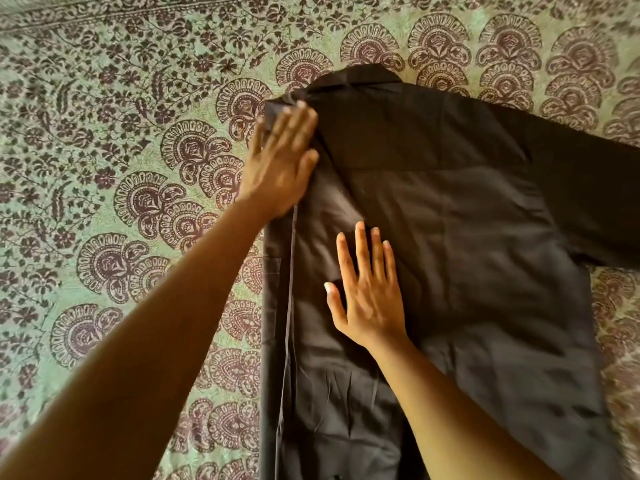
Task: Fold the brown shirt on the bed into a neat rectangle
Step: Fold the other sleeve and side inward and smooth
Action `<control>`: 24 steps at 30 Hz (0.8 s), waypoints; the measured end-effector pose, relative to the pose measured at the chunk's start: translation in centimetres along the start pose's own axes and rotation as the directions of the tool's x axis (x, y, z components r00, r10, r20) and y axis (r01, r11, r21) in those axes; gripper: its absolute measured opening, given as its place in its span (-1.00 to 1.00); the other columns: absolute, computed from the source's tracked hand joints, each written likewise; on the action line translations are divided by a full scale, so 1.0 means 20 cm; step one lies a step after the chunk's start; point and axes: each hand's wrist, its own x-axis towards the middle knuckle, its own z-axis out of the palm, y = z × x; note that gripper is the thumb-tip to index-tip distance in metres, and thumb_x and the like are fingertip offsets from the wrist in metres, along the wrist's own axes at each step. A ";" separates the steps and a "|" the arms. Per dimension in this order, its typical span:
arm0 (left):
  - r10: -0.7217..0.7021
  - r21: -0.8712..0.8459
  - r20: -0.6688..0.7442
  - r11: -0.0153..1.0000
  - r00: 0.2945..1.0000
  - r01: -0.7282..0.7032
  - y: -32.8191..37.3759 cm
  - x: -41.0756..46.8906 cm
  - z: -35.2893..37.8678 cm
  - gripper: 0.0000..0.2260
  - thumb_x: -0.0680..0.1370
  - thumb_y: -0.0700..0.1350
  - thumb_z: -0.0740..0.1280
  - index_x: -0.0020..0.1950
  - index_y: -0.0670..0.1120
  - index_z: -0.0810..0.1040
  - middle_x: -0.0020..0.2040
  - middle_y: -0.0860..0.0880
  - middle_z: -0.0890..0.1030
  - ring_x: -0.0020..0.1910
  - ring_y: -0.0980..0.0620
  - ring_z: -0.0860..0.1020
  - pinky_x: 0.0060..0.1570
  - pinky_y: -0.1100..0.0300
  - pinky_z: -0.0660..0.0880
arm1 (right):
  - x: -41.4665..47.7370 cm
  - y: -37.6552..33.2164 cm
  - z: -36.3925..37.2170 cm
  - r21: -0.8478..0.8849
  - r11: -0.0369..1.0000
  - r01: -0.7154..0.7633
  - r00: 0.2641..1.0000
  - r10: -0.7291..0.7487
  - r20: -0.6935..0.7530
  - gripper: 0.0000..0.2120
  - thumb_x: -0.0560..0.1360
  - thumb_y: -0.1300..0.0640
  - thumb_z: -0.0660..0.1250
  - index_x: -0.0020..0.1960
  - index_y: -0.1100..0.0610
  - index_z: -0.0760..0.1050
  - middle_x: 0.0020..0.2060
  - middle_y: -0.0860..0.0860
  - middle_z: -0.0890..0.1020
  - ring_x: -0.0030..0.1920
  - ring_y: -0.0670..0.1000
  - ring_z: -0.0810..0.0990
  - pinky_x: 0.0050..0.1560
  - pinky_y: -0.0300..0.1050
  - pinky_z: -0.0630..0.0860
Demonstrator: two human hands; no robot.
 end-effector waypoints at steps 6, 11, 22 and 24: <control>-0.157 0.065 0.130 0.987 0.979 0.150 -0.05 -0.05 0.08 -0.53 0.61 0.16 -0.08 0.52 0.15 -0.04 0.56 0.03 -0.04 0.53 -0.01 -0.06 0.45 -0.11 -0.15 | 0.00 -0.01 0.00 -0.012 0.999 -0.031 0.999 0.031 0.016 -0.33 0.49 -0.14 0.05 0.50 0.16 0.09 0.48 0.28 0.05 0.48 0.29 0.03 0.45 0.13 -0.09; -0.189 0.041 0.012 0.981 0.982 0.188 0.00 0.01 -0.05 -0.55 0.64 0.08 -0.06 0.53 0.11 0.01 0.56 0.00 -0.08 0.53 -0.02 -0.10 0.45 -0.10 -0.21 | 0.00 0.00 -0.04 0.074 0.997 -0.036 0.998 0.039 -0.044 -0.38 0.50 -0.13 0.06 0.48 0.15 0.18 0.48 0.22 0.12 0.48 0.23 0.11 0.46 0.11 0.00; 0.066 0.129 0.157 0.988 0.985 -0.086 -0.05 -0.16 0.08 -0.53 0.63 0.12 -0.02 0.52 0.15 -0.07 0.56 0.07 -0.05 0.53 0.02 -0.05 0.44 -0.07 -0.11 | 0.24 0.10 -0.04 -0.001 0.995 0.101 0.994 -0.101 -0.032 -0.36 0.54 -0.15 -0.07 0.49 0.22 0.12 0.49 0.15 0.16 0.49 0.08 0.14 0.46 -0.02 0.01; 0.056 0.143 0.167 0.986 0.984 -0.080 -0.04 -0.15 0.07 -0.51 0.62 0.13 -0.03 0.52 0.14 -0.09 0.56 0.07 -0.07 0.53 0.03 -0.06 0.44 -0.06 -0.12 | 0.15 0.11 -0.02 0.031 0.999 -0.017 0.998 0.019 -0.060 -0.36 0.55 -0.15 -0.05 0.49 0.23 0.12 0.48 0.17 0.16 0.48 0.10 0.16 0.46 -0.01 0.02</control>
